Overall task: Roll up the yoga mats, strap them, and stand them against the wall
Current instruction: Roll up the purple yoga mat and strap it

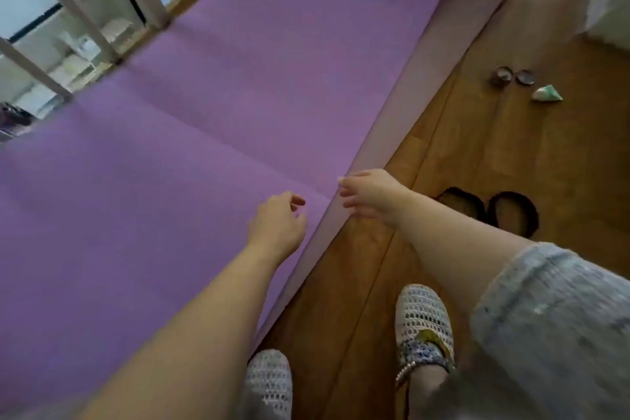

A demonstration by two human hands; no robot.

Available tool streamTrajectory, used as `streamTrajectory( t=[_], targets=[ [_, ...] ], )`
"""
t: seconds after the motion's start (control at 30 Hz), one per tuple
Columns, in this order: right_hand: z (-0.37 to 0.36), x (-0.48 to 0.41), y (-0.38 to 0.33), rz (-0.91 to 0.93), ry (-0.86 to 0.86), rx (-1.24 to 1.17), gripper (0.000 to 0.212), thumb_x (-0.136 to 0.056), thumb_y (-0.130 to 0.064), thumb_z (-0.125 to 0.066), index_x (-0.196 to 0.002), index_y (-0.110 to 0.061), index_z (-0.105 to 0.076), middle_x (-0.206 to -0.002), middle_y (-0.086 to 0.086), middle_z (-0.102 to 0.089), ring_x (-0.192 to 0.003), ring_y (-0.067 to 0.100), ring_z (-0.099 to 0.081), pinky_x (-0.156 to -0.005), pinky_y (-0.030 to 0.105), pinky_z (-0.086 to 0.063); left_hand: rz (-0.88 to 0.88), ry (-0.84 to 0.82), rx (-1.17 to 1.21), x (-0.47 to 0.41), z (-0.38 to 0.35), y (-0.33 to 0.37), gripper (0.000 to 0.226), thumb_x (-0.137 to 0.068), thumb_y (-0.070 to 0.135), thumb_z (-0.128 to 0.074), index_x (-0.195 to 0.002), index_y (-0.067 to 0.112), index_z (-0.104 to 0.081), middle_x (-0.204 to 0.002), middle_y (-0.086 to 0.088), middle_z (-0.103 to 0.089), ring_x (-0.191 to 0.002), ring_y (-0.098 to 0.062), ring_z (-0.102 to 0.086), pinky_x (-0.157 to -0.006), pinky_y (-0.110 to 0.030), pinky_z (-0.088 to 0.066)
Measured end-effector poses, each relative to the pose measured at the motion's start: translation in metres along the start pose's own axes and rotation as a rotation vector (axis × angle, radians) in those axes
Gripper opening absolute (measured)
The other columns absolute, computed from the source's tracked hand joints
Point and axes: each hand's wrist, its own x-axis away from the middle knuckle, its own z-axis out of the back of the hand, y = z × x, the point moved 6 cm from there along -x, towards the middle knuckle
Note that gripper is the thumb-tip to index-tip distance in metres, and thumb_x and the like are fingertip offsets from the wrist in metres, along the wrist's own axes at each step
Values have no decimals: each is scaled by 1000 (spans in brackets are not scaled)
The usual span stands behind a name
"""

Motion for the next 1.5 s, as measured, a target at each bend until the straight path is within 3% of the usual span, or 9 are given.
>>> streamTrajectory(
  t=[0.23,0.47,0.63,0.77,0.9,1.03,1.23,1.4,1.5],
  targets=[
    [-21,-99,35,-110,59,-151,42,-94,-21,-60,-130,-3,-49,-127,13,-55,-102,25,-60,-77,35,-52,57,-51,-413,-47,-61,-40,59,-93,32,-55,-146,25,-28,-151,-4,-25,-140,-27,-21,-112,-59,-20],
    [-30,-130,54,-105,212,-196,16,-87,-11,-65,-74,-6,-56,-73,9,-57,-61,19,-52,-65,31,-47,28,-2,-583,-54,-87,-60,91,-86,50,-59,-152,32,2,-156,-6,7,-146,-32,7,-107,-70,-13],
    [-24,-110,9,107,196,-123,4,-90,-8,-62,-93,-9,-60,-77,1,-57,-67,13,-53,-58,22,-45,97,21,-574,-37,-67,-53,104,-83,51,-58,-149,31,20,-155,-8,16,-145,-37,11,-105,-71,-16],
    [-6,-69,-59,330,321,-101,10,-89,-13,-64,-91,-4,-66,-89,13,-67,-85,29,-64,-80,43,-54,234,70,-360,-10,-25,-13,103,-85,36,-57,-145,34,27,-154,-7,27,-144,-39,15,-103,-71,-20],
    [20,-4,-131,496,331,-68,24,-90,-16,-64,-108,0,-66,-99,13,-67,-90,26,-63,-88,43,-53,269,69,-89,21,28,41,86,-94,23,-45,-148,32,21,-156,-10,24,-144,-41,9,-105,-66,-19],
    [25,84,-152,491,8,37,29,-91,-24,-64,-118,-14,-58,-104,4,-63,-80,16,-61,-68,31,-51,195,122,121,49,95,88,76,-95,11,-38,-152,25,9,-157,-22,9,-145,-39,-6,-115,-45,-12],
    [30,197,-106,399,-280,420,47,-82,-29,-75,-124,-24,-54,-112,-2,-65,-100,15,-63,-83,38,-54,108,229,473,78,167,187,75,-94,8,-32,-152,21,13,-160,-13,-8,-141,-44,-17,-107,-58,-32],
    [71,244,-79,455,25,712,33,-76,-23,-77,-106,-10,-67,-100,6,-71,-89,24,-69,-82,39,-58,57,250,955,136,194,237,53,-89,11,-32,-140,22,-25,-131,-10,-37,-92,-35,-53,-73,-75,-43],
    [128,276,-89,481,308,753,16,-82,-20,-67,-95,-11,-71,-95,8,-70,-88,24,-67,-74,31,-55,-49,257,1085,169,211,266,63,-92,11,-31,-150,27,-12,-111,-4,-52,-83,-31,-58,-64,-63,-52]
  ],
)
